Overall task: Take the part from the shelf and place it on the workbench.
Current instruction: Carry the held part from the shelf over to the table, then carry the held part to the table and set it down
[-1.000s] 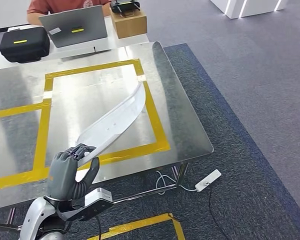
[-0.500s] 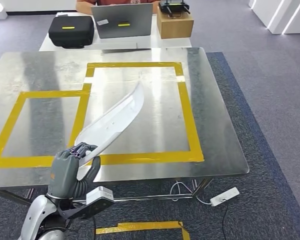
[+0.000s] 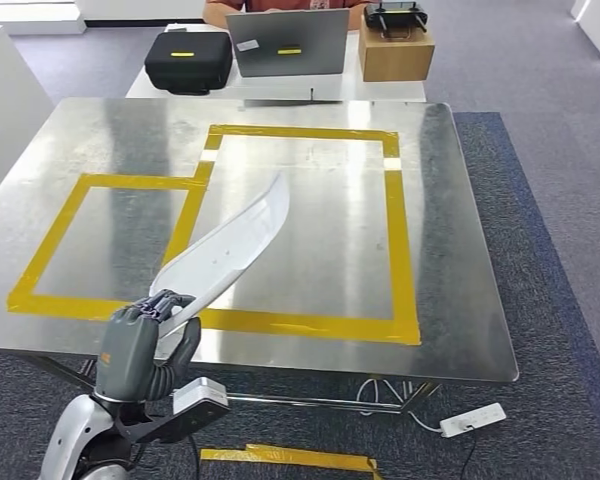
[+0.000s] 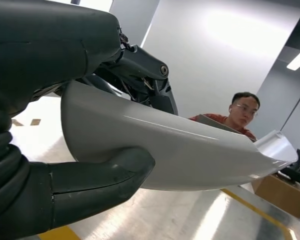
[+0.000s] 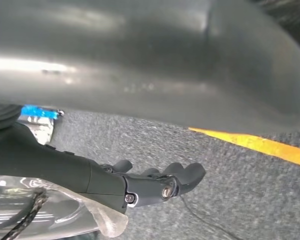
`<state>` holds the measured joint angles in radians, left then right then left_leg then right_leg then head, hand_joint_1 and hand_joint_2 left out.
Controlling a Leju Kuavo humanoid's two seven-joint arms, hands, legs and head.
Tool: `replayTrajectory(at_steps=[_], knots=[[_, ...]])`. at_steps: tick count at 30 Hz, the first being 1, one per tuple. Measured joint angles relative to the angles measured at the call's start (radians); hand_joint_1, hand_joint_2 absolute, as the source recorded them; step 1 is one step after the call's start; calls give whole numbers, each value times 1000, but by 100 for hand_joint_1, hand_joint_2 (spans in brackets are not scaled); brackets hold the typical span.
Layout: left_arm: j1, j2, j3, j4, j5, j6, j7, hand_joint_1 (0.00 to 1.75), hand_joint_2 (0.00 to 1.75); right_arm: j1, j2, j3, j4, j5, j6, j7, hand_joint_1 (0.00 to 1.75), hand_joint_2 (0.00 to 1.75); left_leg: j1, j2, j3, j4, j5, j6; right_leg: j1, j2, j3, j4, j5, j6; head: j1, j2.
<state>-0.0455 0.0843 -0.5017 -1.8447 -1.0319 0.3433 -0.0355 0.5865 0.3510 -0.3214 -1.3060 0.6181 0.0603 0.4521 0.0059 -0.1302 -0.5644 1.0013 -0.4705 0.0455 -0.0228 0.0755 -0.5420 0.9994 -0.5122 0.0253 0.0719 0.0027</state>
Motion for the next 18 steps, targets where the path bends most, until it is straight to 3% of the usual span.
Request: replayTrajectory(at_steps=[4,7,9,18], knots=[[-5,0,0,9,-2,-17,1,175,175,-8,0,-12,7,7,25,-5,0,0,4,6,1,-3,1,-8,6,3,-1,2,0,-6,0,0],[-7,0,0,17,-3,-17,1,175,175,-11,0,-17,11,7,26,-6,0,0,8,6,2,-5,-1,-41,9,3,-2,5,-2,-9,0,0],[-9,0,0,22,-3,-21,2,175,175,-12,0,-20,14,7,29,-6,0,0,10,6,1,-5,-2,-55,9,3,-2,6,-3,-10,0,0],[-48,-9,1,101,-19,-68,35,175,175,-34,0,-44,37,13,57,-11,0,0,5,7,1,-3,-3,-55,5,3,0,4,-3,-9,1,0]])
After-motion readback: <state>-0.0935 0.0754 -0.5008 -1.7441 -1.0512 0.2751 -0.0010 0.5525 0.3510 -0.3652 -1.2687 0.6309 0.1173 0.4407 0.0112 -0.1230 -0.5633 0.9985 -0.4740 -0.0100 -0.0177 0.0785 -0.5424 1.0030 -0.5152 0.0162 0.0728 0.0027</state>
